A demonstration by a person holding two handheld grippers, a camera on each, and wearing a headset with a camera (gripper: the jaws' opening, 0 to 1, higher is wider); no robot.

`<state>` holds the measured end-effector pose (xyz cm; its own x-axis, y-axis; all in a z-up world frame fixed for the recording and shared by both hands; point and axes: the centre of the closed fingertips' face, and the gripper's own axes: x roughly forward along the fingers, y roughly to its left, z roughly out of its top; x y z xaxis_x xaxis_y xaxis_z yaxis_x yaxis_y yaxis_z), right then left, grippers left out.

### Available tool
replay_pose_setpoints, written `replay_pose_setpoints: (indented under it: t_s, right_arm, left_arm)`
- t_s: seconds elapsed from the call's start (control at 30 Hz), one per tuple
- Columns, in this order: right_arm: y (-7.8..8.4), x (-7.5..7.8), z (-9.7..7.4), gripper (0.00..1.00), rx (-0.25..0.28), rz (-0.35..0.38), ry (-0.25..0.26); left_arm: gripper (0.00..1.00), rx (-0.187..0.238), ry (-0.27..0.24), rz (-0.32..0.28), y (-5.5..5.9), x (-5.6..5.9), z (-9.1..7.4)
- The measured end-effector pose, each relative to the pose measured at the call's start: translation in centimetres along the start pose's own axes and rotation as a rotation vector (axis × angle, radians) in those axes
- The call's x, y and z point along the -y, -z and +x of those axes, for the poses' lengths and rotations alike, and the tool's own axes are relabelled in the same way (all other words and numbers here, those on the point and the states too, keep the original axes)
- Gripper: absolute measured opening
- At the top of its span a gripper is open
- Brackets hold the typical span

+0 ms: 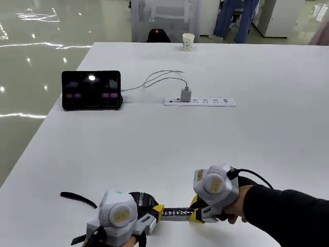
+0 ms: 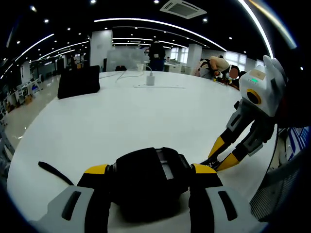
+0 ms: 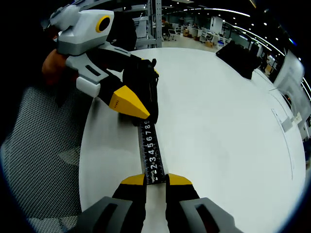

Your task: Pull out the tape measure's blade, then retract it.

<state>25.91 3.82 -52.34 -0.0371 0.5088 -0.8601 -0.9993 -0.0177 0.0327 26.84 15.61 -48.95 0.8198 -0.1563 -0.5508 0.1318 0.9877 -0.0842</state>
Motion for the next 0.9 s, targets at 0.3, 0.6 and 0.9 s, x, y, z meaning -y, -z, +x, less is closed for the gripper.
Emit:
replay_pose_setpoints:
  t_s: [0.3,0.6,0.9]
  right_arm:
    - [-0.7,-0.3,0.4,0.11,0.011,-0.008,-0.001]
    - [-1.1,-0.3,0.6,0.11,0.024,-0.006,-0.001]
    - [-1.3,-0.5,0.8,0.11,0.025,-0.007,0.001]
  left_arm:
    - [0.6,0.002,0.0,-0.001,0.1,0.0,0.1]
    - [0.6,0.002,0.003,-0.002,0.0,0.0,0.2]
    - [0.6,0.005,0.004,-0.003,0.0,0.0,0.2]
